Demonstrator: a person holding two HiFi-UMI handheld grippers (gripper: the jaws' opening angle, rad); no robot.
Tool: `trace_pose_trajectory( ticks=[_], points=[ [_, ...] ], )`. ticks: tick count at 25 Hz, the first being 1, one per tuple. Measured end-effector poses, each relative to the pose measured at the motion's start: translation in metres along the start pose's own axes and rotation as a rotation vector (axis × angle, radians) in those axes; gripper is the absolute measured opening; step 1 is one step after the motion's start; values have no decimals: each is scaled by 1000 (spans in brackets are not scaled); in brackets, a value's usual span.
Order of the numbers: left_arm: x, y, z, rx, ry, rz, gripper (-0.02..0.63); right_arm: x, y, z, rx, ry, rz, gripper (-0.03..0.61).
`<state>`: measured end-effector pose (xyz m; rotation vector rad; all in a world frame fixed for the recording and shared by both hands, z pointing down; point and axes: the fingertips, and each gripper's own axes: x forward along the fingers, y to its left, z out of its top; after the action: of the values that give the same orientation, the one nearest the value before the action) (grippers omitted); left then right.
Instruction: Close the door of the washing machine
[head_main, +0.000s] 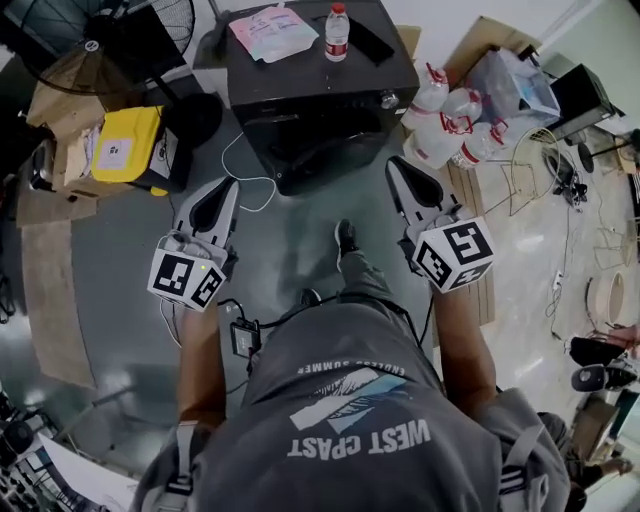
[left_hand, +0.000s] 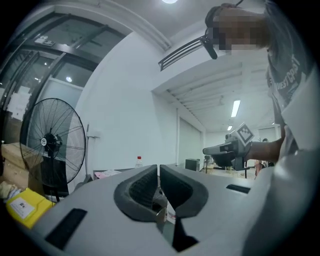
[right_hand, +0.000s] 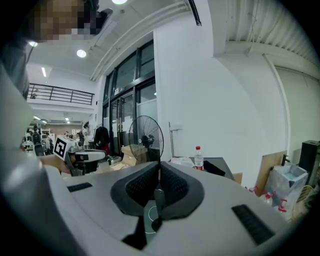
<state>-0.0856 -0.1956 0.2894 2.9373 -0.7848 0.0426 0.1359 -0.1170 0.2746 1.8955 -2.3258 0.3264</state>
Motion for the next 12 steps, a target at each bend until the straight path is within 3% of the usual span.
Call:
trace_pose_trajectory(
  ticks=[12],
  points=[
    [51,49,-27,-38,42,127,29,102,-41,-8,-16,65,164,34]
  ],
)
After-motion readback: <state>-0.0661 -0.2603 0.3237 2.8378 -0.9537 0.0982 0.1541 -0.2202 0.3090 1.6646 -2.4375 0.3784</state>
